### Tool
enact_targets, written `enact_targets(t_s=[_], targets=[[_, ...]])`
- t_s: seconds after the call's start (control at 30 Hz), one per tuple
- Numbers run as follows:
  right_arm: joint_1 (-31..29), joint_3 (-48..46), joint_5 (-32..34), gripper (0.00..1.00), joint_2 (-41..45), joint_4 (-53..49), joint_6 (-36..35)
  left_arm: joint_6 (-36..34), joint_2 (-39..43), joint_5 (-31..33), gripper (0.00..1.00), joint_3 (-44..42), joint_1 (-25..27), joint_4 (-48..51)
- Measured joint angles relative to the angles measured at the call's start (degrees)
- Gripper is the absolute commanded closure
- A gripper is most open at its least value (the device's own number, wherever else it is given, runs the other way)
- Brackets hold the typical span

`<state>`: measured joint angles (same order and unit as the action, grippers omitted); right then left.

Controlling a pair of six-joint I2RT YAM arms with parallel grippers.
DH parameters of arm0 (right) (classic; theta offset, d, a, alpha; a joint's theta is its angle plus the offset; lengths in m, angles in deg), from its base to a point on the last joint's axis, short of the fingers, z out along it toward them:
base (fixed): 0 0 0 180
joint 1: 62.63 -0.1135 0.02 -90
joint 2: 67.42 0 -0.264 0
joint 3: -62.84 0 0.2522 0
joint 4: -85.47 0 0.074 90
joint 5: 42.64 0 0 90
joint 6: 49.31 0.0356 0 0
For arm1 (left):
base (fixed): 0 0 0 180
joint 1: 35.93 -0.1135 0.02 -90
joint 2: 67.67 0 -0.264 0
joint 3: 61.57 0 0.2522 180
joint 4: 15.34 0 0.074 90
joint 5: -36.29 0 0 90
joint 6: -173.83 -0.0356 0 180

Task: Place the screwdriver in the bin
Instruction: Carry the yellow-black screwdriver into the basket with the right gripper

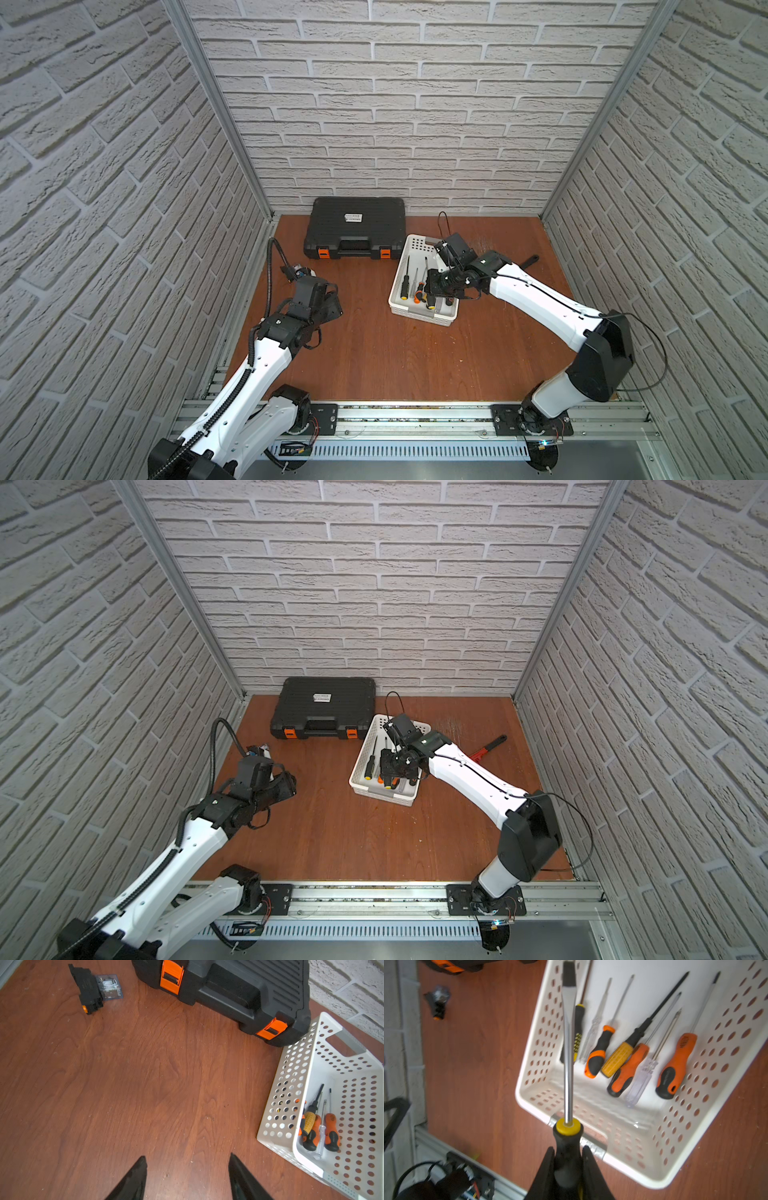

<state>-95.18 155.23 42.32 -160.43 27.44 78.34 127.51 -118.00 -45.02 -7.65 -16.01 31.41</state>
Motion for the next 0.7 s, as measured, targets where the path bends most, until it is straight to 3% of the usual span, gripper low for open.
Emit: enact_targets(t_s=[0.33, 0.7], targets=[[2.14, -0.22, 7.87, 0.94, -8.46, 2.84, 2.67, -0.02, 1.05, 0.04, 0.36, -1.60, 0.00, -0.59], [4.35, -1.05, 8.37, 0.93, -16.04, 4.63, 6.99, 0.57, 1.92, -1.22, 0.35, -5.77, 0.00, -3.04]])
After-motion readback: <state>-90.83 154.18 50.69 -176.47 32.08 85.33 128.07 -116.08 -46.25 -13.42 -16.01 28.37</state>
